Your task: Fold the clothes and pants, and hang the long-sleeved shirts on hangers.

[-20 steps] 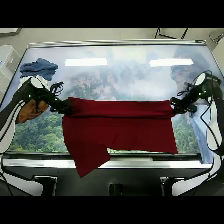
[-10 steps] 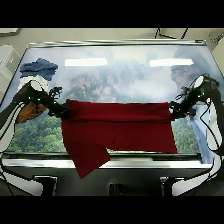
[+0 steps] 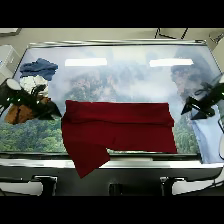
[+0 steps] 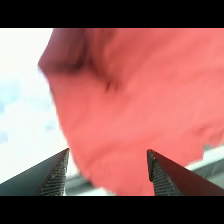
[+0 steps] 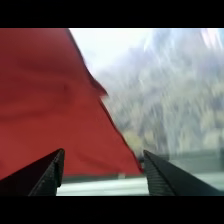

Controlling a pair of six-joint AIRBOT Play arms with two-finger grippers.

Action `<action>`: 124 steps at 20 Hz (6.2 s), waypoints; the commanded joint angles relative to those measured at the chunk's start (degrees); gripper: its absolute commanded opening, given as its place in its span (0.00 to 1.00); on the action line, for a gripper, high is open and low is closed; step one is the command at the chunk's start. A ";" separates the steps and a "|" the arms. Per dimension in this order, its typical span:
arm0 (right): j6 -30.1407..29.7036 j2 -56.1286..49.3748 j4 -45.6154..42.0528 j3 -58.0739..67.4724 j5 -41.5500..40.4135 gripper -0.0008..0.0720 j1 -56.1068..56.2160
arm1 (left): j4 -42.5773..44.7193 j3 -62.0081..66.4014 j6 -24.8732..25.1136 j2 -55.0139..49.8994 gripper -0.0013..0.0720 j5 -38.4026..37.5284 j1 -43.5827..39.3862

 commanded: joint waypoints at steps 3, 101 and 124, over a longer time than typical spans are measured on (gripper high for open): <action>-0.59 9.88 -0.15 -16.20 -3.78 0.82 -4.79 | -0.61 -34.05 6.78 16.76 0.72 9.70 1.92; 0.00 23.69 34.73 -3.82 -20.09 0.06 24.20 | -50.77 17.40 -10.73 -29.16 0.05 55.36 -54.45; -9.18 -16.76 71.01 -3.85 -41.81 0.96 49.40 | -2.03 17.62 -11.67 20.90 0.05 31.80 -7.26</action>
